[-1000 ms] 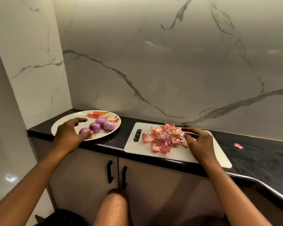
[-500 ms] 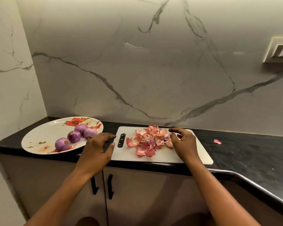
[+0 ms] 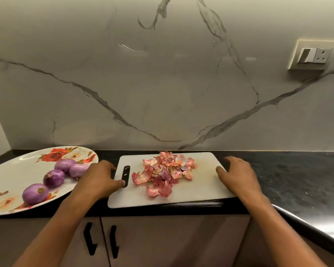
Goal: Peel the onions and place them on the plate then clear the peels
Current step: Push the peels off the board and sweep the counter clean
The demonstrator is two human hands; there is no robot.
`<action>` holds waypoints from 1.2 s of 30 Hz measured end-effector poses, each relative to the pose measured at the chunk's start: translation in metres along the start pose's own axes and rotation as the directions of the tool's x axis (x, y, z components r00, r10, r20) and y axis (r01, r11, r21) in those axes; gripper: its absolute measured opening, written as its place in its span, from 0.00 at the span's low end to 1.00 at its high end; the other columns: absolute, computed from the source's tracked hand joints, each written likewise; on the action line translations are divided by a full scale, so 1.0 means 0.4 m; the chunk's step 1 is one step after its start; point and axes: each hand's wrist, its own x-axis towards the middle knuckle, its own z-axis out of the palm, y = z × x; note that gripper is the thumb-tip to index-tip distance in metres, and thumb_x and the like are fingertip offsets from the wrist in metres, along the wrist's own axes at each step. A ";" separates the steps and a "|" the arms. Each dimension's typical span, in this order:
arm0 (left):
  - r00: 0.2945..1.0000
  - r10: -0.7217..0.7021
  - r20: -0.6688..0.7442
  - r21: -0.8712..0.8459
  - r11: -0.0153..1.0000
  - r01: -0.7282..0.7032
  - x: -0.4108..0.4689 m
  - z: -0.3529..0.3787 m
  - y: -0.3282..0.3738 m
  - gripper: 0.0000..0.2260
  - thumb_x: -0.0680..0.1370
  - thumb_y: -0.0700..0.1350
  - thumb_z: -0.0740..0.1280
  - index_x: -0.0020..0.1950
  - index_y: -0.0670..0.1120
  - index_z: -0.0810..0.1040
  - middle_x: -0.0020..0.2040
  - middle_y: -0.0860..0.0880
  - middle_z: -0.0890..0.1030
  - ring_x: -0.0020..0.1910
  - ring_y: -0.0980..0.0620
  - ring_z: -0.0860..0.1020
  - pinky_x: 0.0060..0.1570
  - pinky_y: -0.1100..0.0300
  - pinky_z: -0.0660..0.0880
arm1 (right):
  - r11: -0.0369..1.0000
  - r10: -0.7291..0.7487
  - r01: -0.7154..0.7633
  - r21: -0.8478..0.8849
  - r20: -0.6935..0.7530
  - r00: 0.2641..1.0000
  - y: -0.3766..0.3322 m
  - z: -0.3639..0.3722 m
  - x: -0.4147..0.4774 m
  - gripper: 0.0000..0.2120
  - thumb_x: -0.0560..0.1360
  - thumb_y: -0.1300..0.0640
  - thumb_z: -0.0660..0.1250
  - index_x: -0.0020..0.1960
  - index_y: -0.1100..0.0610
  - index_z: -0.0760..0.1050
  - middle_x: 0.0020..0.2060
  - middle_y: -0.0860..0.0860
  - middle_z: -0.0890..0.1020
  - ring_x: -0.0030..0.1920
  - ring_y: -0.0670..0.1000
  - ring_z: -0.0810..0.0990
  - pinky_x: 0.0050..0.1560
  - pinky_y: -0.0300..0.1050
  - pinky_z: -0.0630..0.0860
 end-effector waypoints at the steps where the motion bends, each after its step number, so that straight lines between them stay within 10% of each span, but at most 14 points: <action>1: 1.000 -0.012 0.017 0.037 0.999 0.012 0.008 -0.002 0.003 0.24 0.72 0.57 0.80 0.63 0.47 0.83 0.53 0.49 0.86 0.47 0.52 0.82 0.49 0.54 0.83 | 0.999 0.022 -0.020 -0.045 0.047 0.999 0.007 -0.008 0.003 0.27 0.78 0.45 0.70 0.72 0.58 0.76 0.66 0.55 0.82 0.67 0.60 0.79 0.61 0.53 0.77; 9: 0.974 -0.165 0.152 0.280 0.953 0.118 0.085 0.008 0.050 0.13 0.75 0.56 0.77 0.46 0.51 0.76 0.41 0.51 0.82 0.38 0.54 0.81 0.31 0.62 0.73 | 0.979 0.027 0.009 -0.202 0.176 0.984 -0.013 -0.001 0.031 0.14 0.79 0.44 0.70 0.60 0.50 0.79 0.54 0.48 0.85 0.62 0.56 0.80 0.50 0.49 0.74; 14: 0.931 -0.281 0.235 0.213 0.949 0.232 0.107 -0.006 0.070 0.13 0.75 0.53 0.78 0.46 0.49 0.77 0.40 0.48 0.83 0.37 0.52 0.83 0.39 0.56 0.83 | 0.983 0.176 -0.183 -0.004 0.297 0.938 -0.016 -0.033 0.079 0.29 0.75 0.50 0.79 0.73 0.54 0.76 0.60 0.53 0.85 0.57 0.56 0.84 0.56 0.52 0.79; 28: 0.897 -0.296 0.329 -0.017 0.948 0.319 0.162 -0.141 0.155 0.14 0.70 0.45 0.83 0.44 0.41 0.80 0.39 0.43 0.83 0.34 0.45 0.85 0.32 0.49 0.85 | 0.840 0.313 -0.502 0.205 0.572 0.758 -0.020 -0.127 0.162 0.24 0.78 0.60 0.75 0.73 0.57 0.75 0.57 0.51 0.82 0.55 0.56 0.82 0.56 0.56 0.81; 36: 0.915 -0.233 0.329 -0.200 0.930 0.308 0.201 -0.159 0.147 0.27 0.71 0.39 0.82 0.68 0.38 0.79 0.50 0.44 0.84 0.41 0.46 0.85 0.32 0.54 0.84 | 0.814 0.245 -0.463 0.350 0.516 0.821 -0.013 -0.166 0.204 0.26 0.77 0.60 0.76 0.73 0.55 0.75 0.62 0.52 0.82 0.59 0.54 0.82 0.61 0.59 0.82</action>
